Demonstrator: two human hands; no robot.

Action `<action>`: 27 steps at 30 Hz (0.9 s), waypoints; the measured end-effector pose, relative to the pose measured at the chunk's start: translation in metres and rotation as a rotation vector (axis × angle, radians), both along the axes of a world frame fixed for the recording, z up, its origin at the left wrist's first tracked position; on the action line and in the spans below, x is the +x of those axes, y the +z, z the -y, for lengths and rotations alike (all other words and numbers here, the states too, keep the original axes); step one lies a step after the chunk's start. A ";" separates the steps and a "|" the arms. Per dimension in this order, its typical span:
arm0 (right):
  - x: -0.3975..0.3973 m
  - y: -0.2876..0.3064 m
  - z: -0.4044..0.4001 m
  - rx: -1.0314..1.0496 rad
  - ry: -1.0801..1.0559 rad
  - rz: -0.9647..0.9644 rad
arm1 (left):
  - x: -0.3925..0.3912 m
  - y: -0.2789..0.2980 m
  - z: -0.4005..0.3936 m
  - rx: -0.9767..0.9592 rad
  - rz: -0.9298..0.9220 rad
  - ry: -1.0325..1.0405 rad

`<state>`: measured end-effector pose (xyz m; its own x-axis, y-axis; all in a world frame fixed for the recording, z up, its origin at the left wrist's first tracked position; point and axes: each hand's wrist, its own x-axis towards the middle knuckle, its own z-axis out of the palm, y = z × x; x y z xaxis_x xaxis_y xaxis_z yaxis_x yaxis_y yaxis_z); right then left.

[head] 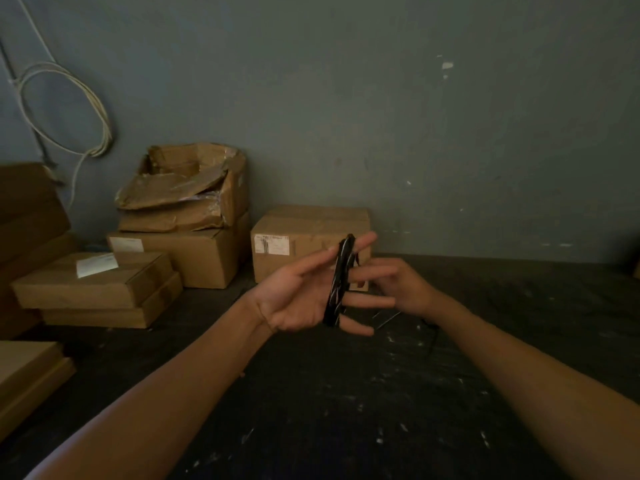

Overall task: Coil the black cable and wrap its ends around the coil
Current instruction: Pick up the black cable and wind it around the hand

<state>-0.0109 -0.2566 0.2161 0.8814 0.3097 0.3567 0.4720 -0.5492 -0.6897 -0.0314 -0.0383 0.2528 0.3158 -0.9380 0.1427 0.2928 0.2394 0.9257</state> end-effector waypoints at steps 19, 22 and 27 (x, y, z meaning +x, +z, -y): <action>-0.062 -0.044 -0.081 -0.040 0.108 -0.258 | 0.045 0.009 -0.015 -0.052 -0.013 0.535; -0.068 -0.031 -0.081 -0.063 0.122 -0.248 | 0.048 0.000 -0.020 -0.015 -0.026 0.613; -0.069 -0.017 -0.075 -0.164 0.092 -0.192 | 0.057 -0.013 -0.030 0.054 -0.013 0.725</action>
